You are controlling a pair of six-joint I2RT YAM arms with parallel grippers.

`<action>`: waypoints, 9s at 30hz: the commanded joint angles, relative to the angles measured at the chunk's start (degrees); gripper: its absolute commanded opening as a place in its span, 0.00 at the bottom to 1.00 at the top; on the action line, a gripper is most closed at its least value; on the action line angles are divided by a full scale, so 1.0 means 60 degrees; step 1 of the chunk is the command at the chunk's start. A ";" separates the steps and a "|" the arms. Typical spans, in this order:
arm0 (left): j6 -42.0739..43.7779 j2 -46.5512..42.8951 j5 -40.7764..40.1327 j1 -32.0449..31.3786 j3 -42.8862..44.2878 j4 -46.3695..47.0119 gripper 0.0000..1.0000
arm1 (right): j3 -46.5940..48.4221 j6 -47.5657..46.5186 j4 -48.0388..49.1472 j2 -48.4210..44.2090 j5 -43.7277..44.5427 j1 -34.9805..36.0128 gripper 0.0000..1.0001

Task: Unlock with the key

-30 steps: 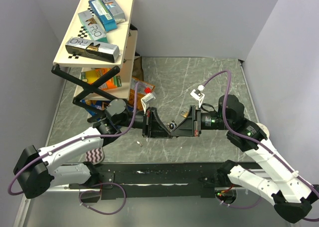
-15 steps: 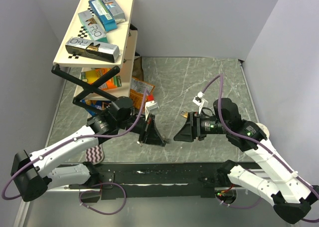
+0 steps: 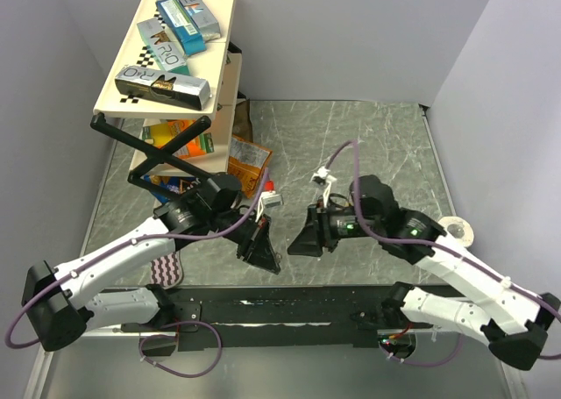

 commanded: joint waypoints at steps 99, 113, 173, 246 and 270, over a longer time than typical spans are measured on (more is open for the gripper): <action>-0.6785 -0.2363 -0.4915 0.1413 -0.0937 0.4467 0.18 | -0.1095 0.2961 0.6320 0.0170 0.5184 0.1106 0.00; -0.4547 -0.2466 -0.4154 0.2203 -0.0586 0.2769 0.01 | -0.0450 0.1965 0.3581 -0.0005 0.4891 0.1106 0.54; -0.1378 -0.1498 -0.1059 0.2394 0.0514 0.1023 0.64 | 0.0665 0.0247 0.3373 0.1753 -0.0370 0.0827 0.00; -0.6201 -0.2231 -0.2892 0.2409 -0.1070 0.5890 0.02 | -0.0802 0.2082 0.5839 0.0771 0.1814 0.0505 0.00; -0.3313 0.4694 -0.7360 0.0314 0.4613 0.0088 0.88 | 0.0427 0.1335 -0.0403 -0.1031 0.3881 -0.4490 0.00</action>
